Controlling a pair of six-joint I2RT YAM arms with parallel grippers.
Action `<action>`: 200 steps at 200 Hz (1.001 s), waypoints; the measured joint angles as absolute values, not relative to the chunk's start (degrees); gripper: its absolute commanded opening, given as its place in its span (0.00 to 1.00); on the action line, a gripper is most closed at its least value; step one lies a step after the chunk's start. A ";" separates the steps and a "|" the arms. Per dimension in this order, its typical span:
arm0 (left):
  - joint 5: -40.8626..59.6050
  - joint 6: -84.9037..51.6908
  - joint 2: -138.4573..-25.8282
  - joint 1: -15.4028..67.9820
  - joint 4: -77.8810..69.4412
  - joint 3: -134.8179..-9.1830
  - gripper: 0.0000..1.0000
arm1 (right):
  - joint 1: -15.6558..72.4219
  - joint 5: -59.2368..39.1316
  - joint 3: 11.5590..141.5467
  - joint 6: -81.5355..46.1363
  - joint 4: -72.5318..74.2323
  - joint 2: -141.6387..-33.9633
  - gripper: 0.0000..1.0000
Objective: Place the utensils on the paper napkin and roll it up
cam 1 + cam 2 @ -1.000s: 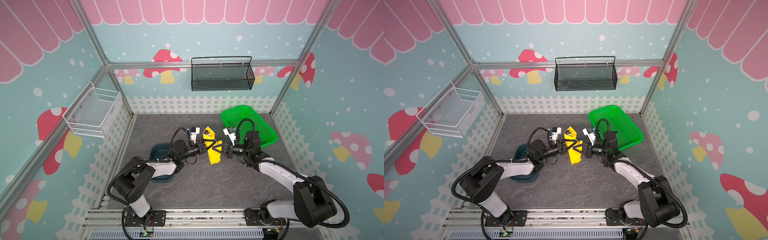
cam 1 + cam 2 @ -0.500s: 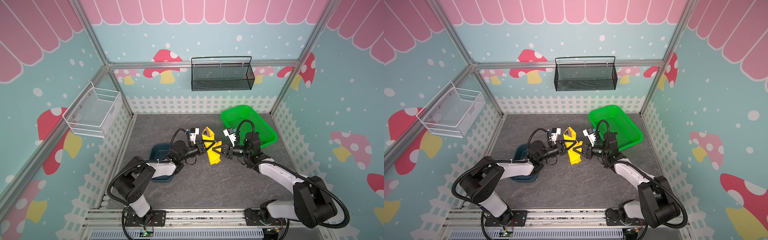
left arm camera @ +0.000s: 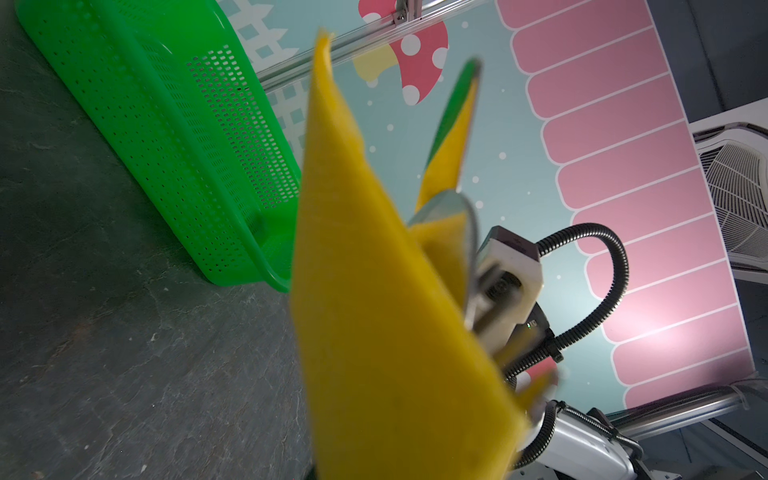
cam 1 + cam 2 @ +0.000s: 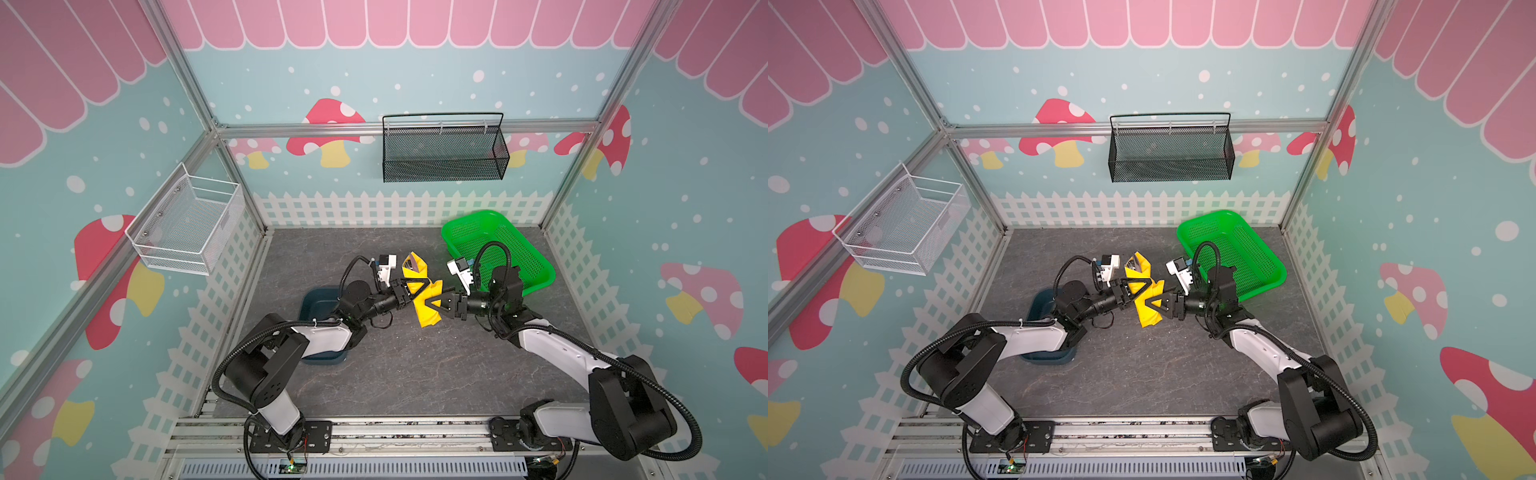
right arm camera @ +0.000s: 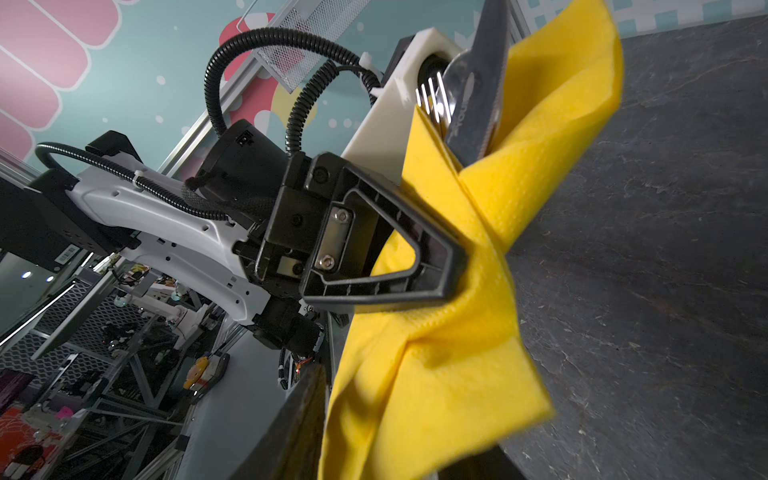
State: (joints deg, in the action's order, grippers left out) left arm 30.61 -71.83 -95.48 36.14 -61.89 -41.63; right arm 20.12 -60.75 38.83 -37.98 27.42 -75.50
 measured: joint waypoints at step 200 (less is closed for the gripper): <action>29.56 -73.10 -95.24 36.47 -63.07 -41.63 0.35 | 20.36 -64.03 36.99 -44.75 35.20 -78.19 0.03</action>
